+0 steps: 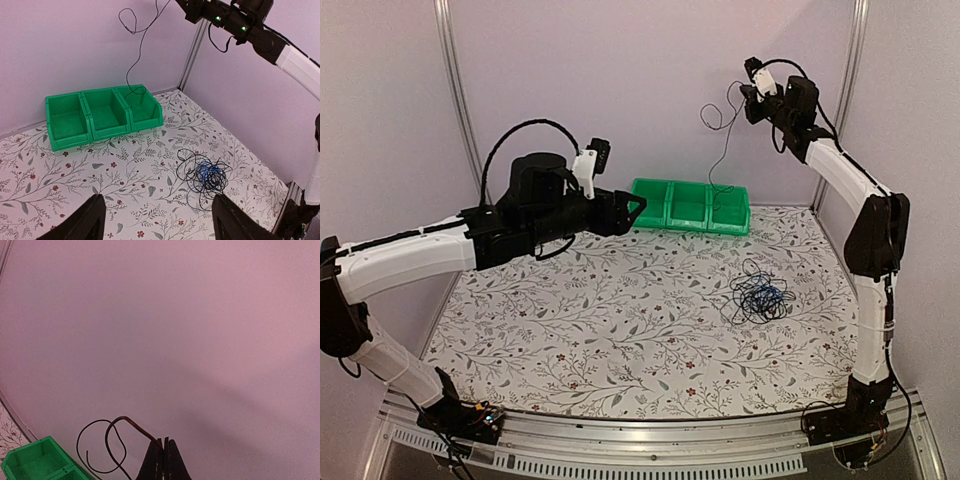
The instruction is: Untangle the cables
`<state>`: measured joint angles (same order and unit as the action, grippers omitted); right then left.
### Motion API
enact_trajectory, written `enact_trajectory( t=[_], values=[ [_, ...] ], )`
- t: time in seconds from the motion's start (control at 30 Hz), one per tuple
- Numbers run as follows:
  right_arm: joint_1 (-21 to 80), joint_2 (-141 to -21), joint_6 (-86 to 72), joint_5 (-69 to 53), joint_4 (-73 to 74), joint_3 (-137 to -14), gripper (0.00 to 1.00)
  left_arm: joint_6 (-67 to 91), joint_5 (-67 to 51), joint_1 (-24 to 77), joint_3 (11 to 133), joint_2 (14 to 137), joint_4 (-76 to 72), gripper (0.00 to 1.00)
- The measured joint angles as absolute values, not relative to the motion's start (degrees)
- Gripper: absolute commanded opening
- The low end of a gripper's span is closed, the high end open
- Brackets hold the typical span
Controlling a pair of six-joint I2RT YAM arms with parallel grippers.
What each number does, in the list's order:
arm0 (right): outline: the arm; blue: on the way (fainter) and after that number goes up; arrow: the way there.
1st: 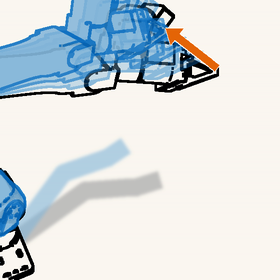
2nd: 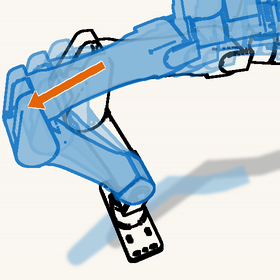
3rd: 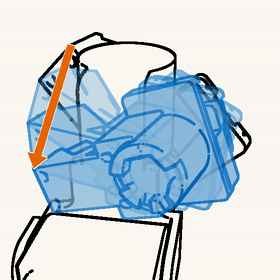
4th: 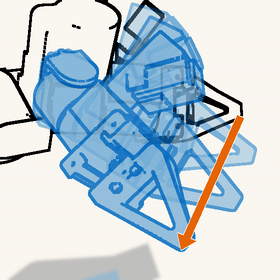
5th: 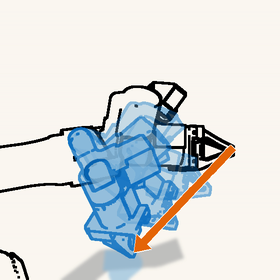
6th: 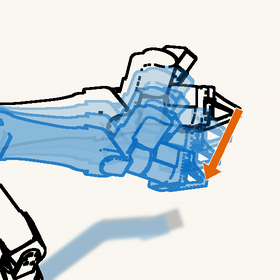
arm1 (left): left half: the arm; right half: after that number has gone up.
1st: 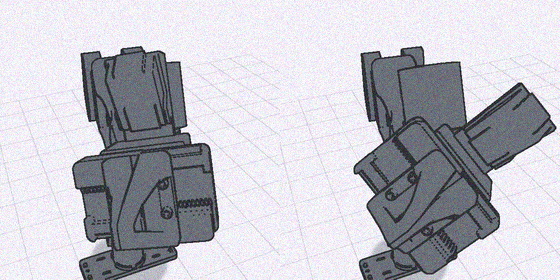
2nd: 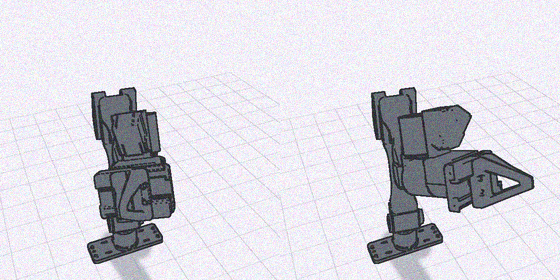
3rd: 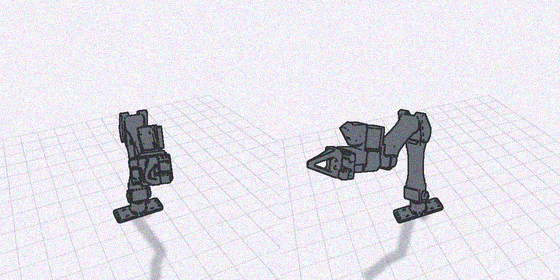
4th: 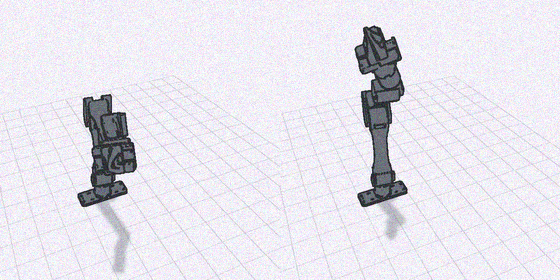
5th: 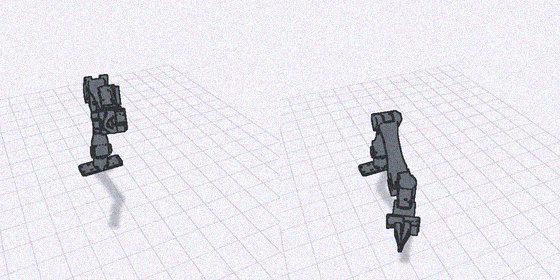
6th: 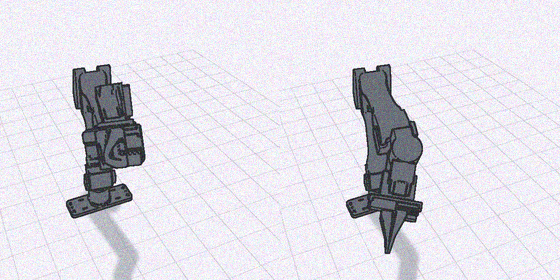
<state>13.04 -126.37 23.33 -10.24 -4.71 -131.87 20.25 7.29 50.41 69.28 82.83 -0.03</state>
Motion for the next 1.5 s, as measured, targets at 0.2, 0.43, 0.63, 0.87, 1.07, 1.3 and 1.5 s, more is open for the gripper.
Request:
enact_trajectory(
  t=[0.2,0.43,0.63,0.87,1.07,1.3,1.5],
  values=[
    [11.9,-129.43,22.87,-8.86,-4.16,-126.63,0.0,21.37,9.1,50.83,68.79,80.64,2.22,0.76],
    [10.26,-130.15,21.56,-9.32,-2.04,-119.44,0.0,22.55,10.22,50.92,67.9,79.18,2.61,0.75],
    [10.11,-130.26,18.96,-12.4,4.23,-113.3,0.0,22.83,10.87,51.0,67.75,79.2,3.51,0.75],
    [10.11,-131.2,17.54,-16.8,9.28,-111.94,0.0,23.4,10.98,51.05,67.72,79.26,4.34,0.76],
    [10.11,-133.47,16.19,-20.45,10.22,-112.57,0.0,24.12,10.92,51.11,68.18,80.62,5.78,0.75],
    [10.11,-138.96,13.78,-21.67,10.5,-117.14,0.0,25.12,10.96,51.37,70.28,81.03,8.64,0.75],
    [10.22,-144.14,13.13,-21.19,12.91,-123.85,0.0,25.41,11.05,51.62,74.0,81.41,10.68,1.0]
  ],
)
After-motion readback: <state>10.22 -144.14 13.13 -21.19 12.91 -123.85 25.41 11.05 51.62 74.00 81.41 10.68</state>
